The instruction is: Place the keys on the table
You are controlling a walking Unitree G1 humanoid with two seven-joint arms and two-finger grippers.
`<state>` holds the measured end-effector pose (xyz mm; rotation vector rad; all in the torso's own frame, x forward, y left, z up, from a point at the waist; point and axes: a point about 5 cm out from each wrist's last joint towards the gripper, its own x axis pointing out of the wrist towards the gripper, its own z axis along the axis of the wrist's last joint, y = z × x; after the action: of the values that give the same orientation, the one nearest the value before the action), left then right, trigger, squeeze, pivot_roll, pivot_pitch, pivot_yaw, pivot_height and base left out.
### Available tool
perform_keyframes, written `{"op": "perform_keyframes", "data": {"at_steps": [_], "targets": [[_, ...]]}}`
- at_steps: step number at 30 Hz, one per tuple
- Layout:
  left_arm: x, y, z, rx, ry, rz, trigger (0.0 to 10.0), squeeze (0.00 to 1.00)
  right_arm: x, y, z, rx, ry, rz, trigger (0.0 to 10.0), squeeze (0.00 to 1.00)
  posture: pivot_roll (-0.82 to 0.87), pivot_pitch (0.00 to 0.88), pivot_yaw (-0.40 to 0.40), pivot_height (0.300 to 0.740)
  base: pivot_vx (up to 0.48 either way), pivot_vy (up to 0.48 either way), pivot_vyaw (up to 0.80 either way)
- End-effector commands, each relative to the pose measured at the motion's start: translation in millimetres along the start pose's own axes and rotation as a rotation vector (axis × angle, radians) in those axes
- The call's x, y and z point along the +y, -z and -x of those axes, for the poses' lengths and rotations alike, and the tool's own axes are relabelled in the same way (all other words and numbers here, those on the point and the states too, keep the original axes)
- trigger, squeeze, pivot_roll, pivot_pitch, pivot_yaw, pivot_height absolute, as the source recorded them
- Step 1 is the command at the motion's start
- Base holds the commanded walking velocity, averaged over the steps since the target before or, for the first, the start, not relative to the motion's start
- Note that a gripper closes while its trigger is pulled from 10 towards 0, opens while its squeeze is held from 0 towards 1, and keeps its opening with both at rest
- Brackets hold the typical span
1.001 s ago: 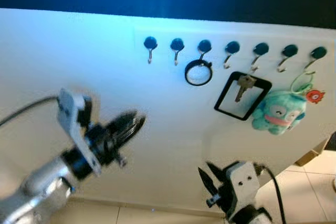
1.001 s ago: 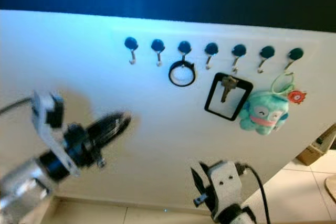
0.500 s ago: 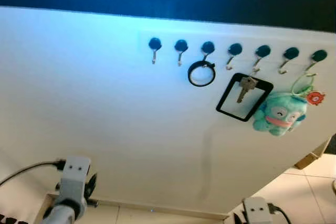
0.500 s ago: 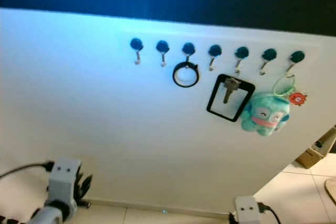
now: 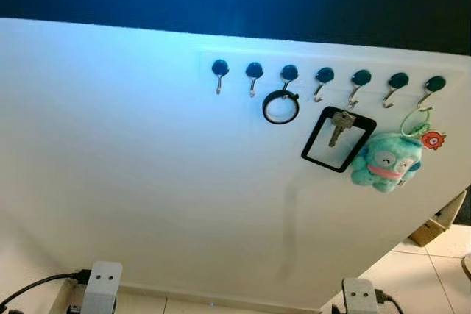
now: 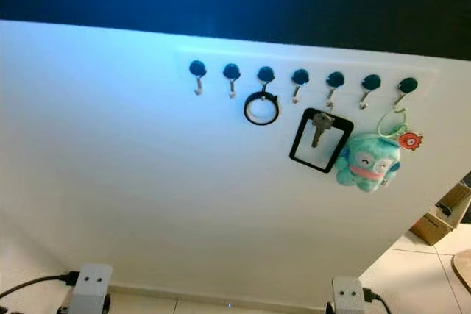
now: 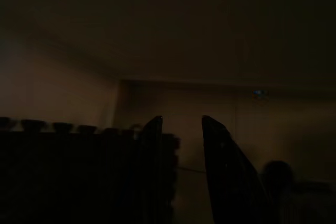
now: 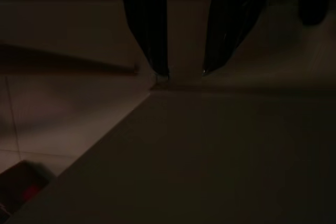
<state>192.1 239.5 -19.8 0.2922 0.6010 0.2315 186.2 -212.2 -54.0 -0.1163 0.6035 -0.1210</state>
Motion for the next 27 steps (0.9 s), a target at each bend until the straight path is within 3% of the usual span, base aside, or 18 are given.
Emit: {"op": "perform_keyframes", "data": {"at_steps": [1,5,27], "targets": [[-3.8,12,1.4,0.019,-0.022,-0.004,10.0,0.00,2.8,11,3.3,0.028,-0.015,0.013,10.0,0.00,0.04,0.115,-0.015,0.740,0.000,0.000,0.00],[-1.6,17,0.7,0.022,-0.042,0.006,10.0,0.00,6.1,12,2.8,0.024,-0.027,0.043,10.0,0.00,0.04,0.115,-0.015,0.740,0.000,0.000,0.00],[-9.7,26,-1.0,0.000,-0.030,0.003,10.0,0.00,19.8,4,-3.6,-0.024,-0.053,0.012,10.0,0.00,0.05,0.129,-0.014,0.740,0.000,0.000,0.00]]}}
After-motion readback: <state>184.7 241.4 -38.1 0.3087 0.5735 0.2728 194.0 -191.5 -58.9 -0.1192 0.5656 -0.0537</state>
